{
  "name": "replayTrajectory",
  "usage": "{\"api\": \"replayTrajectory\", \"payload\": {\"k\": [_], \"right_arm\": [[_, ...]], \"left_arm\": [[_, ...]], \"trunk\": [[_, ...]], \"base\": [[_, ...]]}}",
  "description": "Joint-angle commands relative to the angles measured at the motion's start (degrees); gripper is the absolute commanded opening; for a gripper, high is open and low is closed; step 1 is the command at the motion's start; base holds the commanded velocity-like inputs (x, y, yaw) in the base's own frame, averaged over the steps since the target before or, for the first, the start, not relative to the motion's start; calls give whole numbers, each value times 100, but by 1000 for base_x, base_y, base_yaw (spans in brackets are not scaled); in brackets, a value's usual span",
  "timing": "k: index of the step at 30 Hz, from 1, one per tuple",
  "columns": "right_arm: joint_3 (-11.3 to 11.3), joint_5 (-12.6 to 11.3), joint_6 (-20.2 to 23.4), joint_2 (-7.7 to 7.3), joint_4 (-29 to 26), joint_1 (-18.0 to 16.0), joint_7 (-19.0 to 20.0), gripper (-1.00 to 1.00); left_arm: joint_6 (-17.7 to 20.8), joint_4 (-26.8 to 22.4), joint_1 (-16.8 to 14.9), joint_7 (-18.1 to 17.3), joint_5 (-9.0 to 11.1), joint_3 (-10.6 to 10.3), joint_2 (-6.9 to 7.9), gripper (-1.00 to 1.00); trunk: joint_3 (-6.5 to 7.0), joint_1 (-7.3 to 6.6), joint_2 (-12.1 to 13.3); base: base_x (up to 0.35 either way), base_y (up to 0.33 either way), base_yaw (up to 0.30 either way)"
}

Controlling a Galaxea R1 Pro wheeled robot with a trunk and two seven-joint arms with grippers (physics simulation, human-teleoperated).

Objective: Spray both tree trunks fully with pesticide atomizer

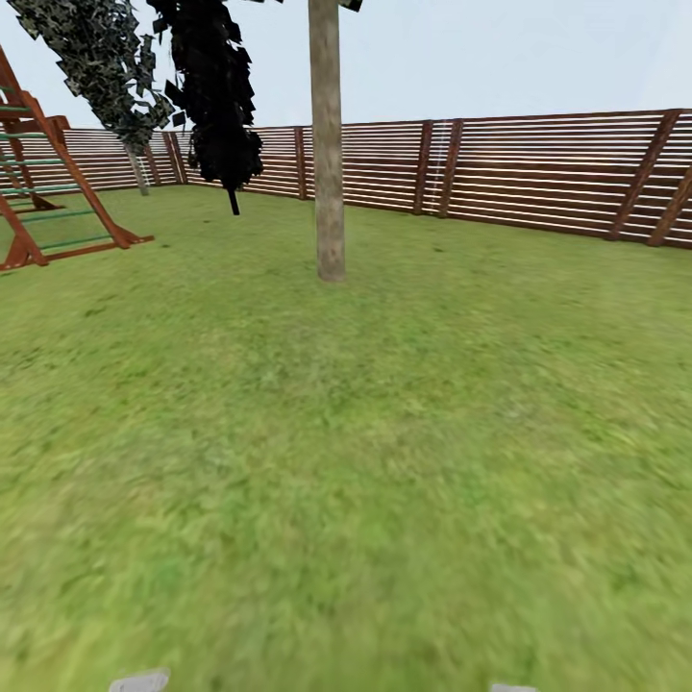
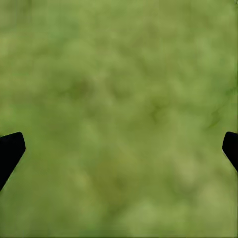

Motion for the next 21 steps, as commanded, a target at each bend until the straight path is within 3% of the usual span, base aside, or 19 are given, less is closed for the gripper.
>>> {"api": "replayTrajectory", "payload": {"k": [1, 21], "right_arm": [[51, -53, -15, 0, 3, -3, -11, 100], [51, -53, -15, 0, 3, -3, -11, 100]], "left_arm": [[-18, 5, -3, -10, 42, 10, 0, -100], [-18, 5, -3, -10, 42, 10, 0, -100]], "trunk": [[-5, 3, -2], [-5, 3, -2]], "base": [[337, 0, 0], [337, 0, 0]]}}
